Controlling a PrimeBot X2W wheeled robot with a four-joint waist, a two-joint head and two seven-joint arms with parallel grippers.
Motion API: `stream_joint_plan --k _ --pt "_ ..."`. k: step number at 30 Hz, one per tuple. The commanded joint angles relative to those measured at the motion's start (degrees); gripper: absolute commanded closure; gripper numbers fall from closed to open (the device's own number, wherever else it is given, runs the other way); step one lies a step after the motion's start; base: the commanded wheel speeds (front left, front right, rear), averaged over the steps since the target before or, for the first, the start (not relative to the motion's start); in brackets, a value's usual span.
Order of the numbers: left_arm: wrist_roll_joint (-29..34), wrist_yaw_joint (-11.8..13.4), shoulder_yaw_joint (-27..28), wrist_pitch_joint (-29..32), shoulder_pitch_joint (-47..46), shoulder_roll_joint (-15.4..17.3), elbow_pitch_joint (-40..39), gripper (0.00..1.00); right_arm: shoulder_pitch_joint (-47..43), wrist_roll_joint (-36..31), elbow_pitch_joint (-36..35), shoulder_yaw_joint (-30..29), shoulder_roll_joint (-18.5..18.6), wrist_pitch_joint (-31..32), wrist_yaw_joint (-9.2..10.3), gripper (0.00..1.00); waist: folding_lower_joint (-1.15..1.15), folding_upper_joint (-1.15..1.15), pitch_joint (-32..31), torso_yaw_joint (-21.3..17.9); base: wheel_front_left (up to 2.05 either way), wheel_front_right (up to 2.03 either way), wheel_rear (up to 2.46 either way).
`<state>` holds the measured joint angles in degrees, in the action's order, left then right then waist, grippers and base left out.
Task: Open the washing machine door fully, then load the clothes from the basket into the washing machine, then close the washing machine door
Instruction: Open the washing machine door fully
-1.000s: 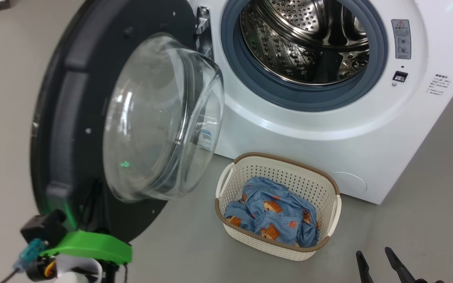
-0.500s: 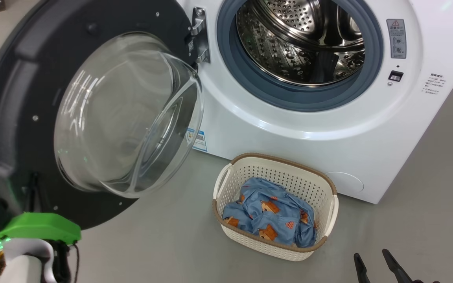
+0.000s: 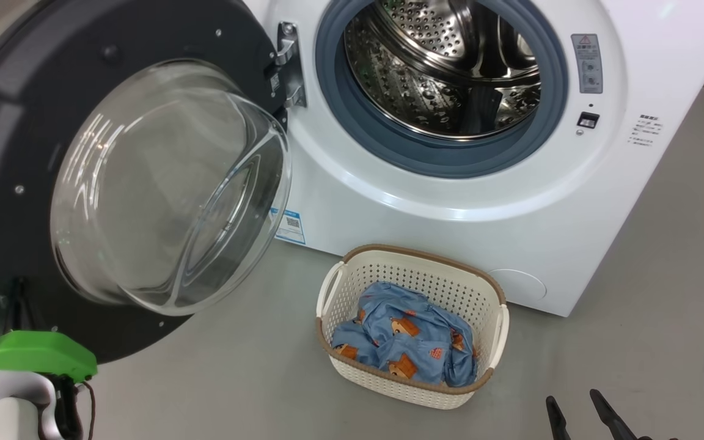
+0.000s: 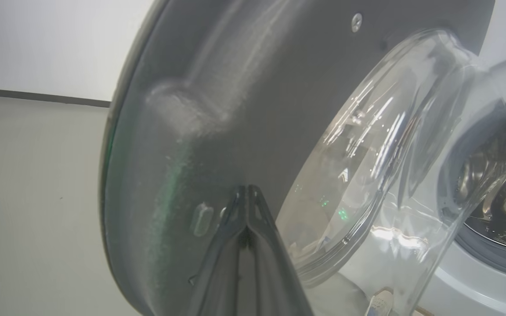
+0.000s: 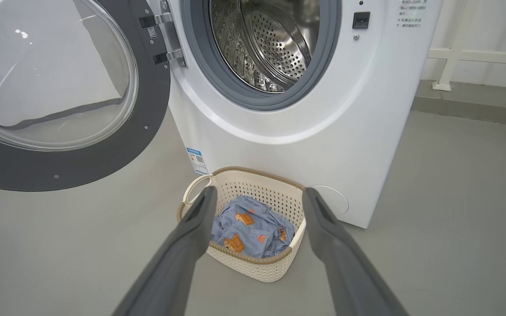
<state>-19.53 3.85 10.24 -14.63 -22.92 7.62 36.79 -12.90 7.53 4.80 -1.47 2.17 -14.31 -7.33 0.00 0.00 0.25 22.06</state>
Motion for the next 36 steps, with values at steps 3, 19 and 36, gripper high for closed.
stream_joint_plan --k 3,19,36 --pt "1.67 -0.69 3.49 -0.37 -2.64 2.38 -0.69 1.00 1.76 -0.21 -1.07 1.12 0.85 -0.69 -0.16 0.00 0.00 0.00 -0.46 -0.46 0.00 0.00 0.00" --pt "4.15 -3.82 8.97 -0.37 3.62 -2.42 -11.59 0.74 1.97 0.22 -1.16 0.96 0.74 -0.69 -0.16 0.00 0.00 0.00 -1.63 -3.72 0.00 0.00 0.00" --pt "2.45 -7.29 -3.56 -0.37 19.46 -4.71 -30.38 0.00 2.21 0.76 -1.99 1.95 0.71 -0.69 -0.16 0.00 0.00 0.00 -1.86 -11.94 0.00 0.00 0.00"
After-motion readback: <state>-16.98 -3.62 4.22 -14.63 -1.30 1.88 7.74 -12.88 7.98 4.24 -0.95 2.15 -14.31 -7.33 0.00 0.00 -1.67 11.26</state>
